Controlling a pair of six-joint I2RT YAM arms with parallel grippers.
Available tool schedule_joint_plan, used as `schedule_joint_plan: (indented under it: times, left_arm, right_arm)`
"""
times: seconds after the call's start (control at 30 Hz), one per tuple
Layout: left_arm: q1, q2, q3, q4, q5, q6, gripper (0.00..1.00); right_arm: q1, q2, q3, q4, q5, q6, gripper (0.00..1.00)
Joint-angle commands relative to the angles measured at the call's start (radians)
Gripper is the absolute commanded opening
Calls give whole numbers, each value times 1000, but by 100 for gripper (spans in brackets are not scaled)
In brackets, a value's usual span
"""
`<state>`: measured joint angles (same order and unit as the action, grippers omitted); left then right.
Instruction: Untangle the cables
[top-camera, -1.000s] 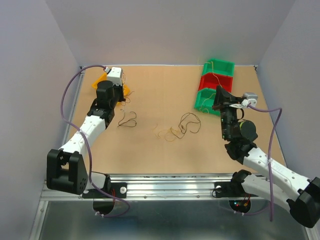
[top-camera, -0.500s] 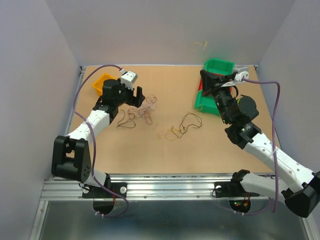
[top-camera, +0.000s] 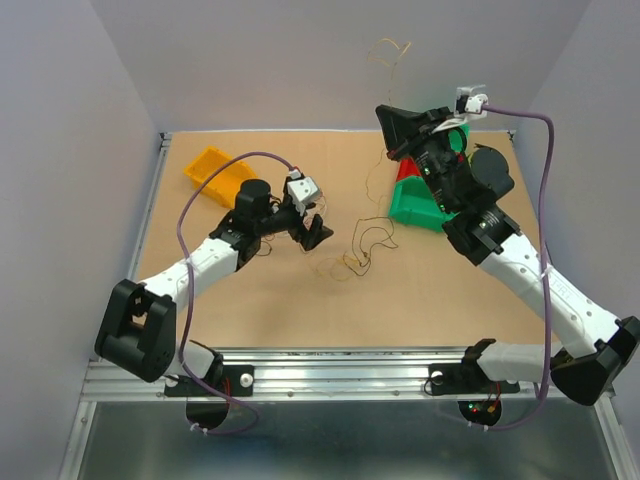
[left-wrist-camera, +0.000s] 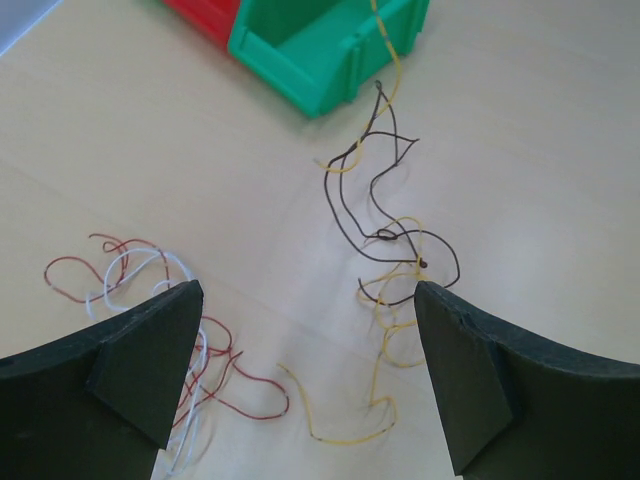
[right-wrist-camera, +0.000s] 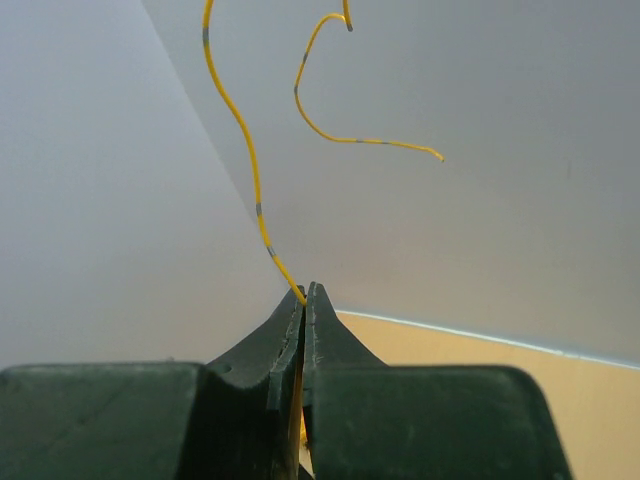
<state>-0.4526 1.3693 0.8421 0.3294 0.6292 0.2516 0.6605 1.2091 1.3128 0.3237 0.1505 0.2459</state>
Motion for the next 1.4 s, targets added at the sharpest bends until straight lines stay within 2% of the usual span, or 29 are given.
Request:
schedule_joint_plan:
  times: [0.0,0.07,0.27,0.43,0.5,0.7,0.8,0.9,0.93,0.97,1.0,1.2,1.27,1.37]
  left_arm:
    - [-15,28,9,97,81,17,99]
    - [-49,65,28,100,80,6,99]
    - [-101,192,87,108,-68,-24,99]
    - [-121,301,169,97,-62,-69,97]
    - [-144,329,176,97,-101,-57,96]
    - [-184,438,267,63,-144,-61,88]
    - [-186,485,324,34,-140,-67,77]
    - [-186,493,336,26,-128,-64,37]
    - [-186,491,333,25,-143,-61,7]
    - [-186,490,333,25,-164,-66,0]
    - [-184,488,333,22,-213,-69,0]
    - [-135,473,344,-32,-296,-126,0]
    - [-85,490,402,-134,-281,-168,0]
    - [4,491,408,-165,-232,-222,0]
  right_arm:
    - [-1,-3,103,8,-31,85,1]
    - [-2,-14,100,23,-46,96,1]
    - [-2,-51,80,54,-48,115,0]
    - [-2,-82,37,98,-71,127,1]
    - [-1,-88,20,113,-55,128,0]
    - [-1,-94,3,133,-69,135,1]
    - [-1,-92,-1,132,-68,132,1]
    - [-2,-92,-12,129,-31,113,0]
    - [-2,-94,-14,114,6,104,0]
    - [-1,-94,-15,104,27,98,0]
    - [-2,-95,-18,100,67,90,1]
    - [-2,-121,-102,138,161,-16,0]
    - [-2,-120,-109,138,227,-49,1]
    - [-1,-111,-107,141,294,-77,1]
